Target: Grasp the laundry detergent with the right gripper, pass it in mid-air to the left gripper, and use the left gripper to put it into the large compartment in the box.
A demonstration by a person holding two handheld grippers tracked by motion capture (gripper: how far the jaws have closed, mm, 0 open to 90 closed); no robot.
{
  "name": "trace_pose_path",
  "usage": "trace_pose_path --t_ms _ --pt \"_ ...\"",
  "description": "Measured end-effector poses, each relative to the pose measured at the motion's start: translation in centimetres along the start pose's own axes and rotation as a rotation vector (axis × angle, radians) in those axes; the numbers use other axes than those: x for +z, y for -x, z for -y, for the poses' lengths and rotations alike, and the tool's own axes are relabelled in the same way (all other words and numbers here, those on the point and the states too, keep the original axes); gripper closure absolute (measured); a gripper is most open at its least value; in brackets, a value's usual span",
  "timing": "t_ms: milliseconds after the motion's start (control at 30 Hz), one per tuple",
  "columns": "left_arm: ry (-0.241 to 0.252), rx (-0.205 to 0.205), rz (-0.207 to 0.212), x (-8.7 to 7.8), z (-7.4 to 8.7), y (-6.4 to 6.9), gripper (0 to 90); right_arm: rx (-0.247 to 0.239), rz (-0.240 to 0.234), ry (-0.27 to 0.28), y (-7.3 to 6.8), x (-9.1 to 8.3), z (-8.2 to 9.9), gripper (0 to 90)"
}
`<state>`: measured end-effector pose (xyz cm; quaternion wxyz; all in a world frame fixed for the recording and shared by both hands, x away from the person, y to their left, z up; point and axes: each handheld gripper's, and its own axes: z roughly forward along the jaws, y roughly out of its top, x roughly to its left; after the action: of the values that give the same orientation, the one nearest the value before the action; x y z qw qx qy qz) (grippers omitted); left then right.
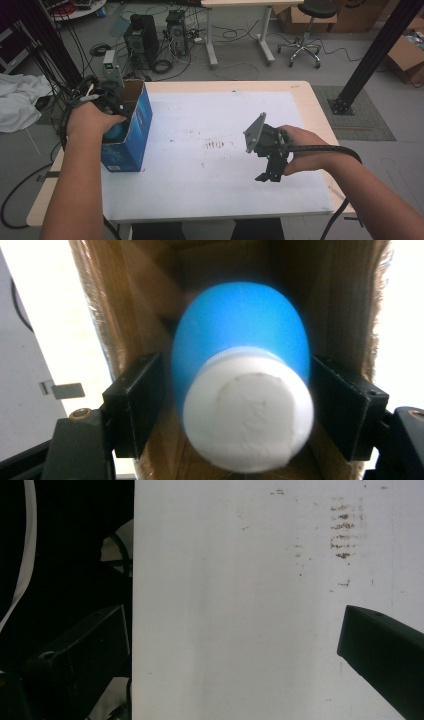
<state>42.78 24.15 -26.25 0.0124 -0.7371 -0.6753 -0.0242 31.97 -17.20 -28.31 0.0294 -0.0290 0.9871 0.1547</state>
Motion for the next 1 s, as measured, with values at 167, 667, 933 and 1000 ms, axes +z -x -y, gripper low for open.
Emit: trace_pose_path --t_ms 167,667,933,1000 --pt "0.0 0.01 -0.009 -0.6 0.0 0.3 24.3 0.001 0.003 -0.001 0.1 0.0 0.1 0.0" --pt "0.025 0.057 -0.053 -3.1 0.5 1.7 13.9 -0.011 0.02 0.007 0.0 -0.5 -0.1 0.0" --pt "0.056 0.11 -0.072 -5.4 1.0 2.7 10.9 -0.009 0.023 0.009 0.0 -0.5 -0.1 0.0" --pt "0.06 0.117 -0.071 -5.7 1.1 2.9 10.9 -0.009 0.022 0.012 0.0 -0.5 -0.1 0.0"
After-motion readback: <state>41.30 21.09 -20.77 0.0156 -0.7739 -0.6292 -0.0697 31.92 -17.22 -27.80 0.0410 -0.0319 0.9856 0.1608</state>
